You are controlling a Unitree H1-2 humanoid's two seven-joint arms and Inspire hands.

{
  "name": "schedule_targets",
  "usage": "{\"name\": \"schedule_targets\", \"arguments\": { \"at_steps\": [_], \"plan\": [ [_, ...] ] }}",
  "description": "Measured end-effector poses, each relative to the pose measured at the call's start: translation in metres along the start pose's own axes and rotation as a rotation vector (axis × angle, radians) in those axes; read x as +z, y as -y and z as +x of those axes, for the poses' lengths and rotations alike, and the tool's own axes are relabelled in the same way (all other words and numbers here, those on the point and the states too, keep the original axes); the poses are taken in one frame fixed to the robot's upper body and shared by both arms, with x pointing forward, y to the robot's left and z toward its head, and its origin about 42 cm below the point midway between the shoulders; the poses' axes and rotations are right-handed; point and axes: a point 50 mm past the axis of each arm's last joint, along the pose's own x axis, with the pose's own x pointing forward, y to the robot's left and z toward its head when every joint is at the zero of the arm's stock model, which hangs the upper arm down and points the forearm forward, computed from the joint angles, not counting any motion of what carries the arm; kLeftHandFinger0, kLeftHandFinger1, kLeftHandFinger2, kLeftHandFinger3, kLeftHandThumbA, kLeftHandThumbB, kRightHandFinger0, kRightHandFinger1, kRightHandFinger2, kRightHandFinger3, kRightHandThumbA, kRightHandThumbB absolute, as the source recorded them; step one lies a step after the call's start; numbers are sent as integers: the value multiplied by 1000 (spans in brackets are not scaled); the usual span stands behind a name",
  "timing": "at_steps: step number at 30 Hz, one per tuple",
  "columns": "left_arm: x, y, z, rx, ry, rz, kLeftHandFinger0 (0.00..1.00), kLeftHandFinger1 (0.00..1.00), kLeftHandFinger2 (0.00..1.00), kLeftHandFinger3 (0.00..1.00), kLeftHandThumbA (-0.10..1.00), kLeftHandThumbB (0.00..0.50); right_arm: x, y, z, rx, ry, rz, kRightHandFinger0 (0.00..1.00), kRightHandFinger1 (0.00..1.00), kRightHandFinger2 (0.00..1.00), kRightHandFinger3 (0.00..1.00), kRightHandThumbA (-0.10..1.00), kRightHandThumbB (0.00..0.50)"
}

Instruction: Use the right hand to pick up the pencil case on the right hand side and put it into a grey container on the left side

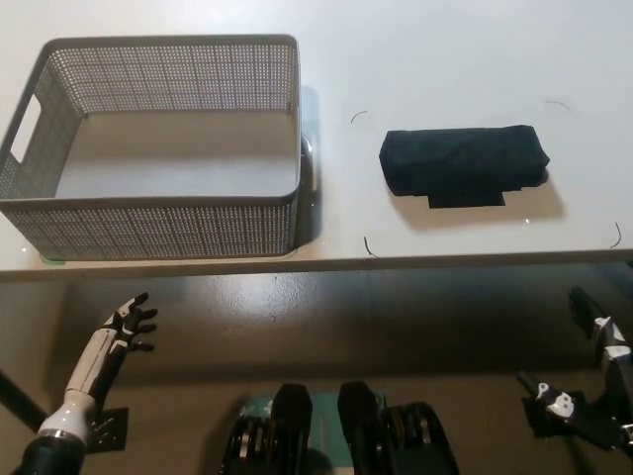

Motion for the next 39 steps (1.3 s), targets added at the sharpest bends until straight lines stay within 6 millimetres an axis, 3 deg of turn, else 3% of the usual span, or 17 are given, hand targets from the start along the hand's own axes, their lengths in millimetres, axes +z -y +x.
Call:
{"name": "schedule_targets", "arguments": {
  "at_steps": [6, 7, 10, 16, 20, 25, 33, 35, 39],
  "plan": [
    [0, 0, 0, -2, -1, 3, 741, 816, 843, 953, 1000, 500, 38, 13, 3, -18, 116, -48, 1000, 1000, 1000, 1000, 974, 350],
    [0, 0, 0, -2, -1, 4, 735, 820, 848, 956, 1000, 500, 47, 16, 4, -22, 144, -64, 1000, 1000, 1000, 1000, 983, 334],
    [0, 0, 0, -4, -1, 6, 737, 834, 862, 956, 1000, 500, 67, 25, 9, -30, 203, -113, 1000, 1000, 1000, 1000, 968, 364],
    [2, 0, 1, -17, 14, 16, 754, 831, 864, 971, 1000, 500, 105, 52, 35, -24, 301, -248, 1000, 1000, 1000, 1000, 1000, 376],
    [3, 1, 2, -29, 20, 23, 748, 841, 877, 969, 1000, 500, 122, 62, 65, 0, 326, -319, 1000, 1000, 1000, 1000, 1000, 369],
    [3, 3, 2, -41, 19, 28, 730, 820, 860, 970, 1000, 500, 142, 60, 103, 67, 350, -397, 1000, 1000, 1000, 1000, 963, 355],
    [3, 2, 2, -48, 20, 34, 719, 813, 841, 948, 1000, 500, 170, 51, 173, 183, 341, -538, 1000, 1000, 1000, 1000, 969, 455],
    [3, 1, 2, -48, 21, 37, 721, 812, 836, 938, 1000, 500, 174, 48, 190, 219, 316, -582, 1000, 1000, 1000, 1000, 906, 460],
    [3, -3, 2, -47, 25, 45, 712, 808, 827, 932, 1000, 500, 176, 41, 223, 283, 252, -654, 1000, 1000, 1000, 1000, 903, 480]
  ]
}}
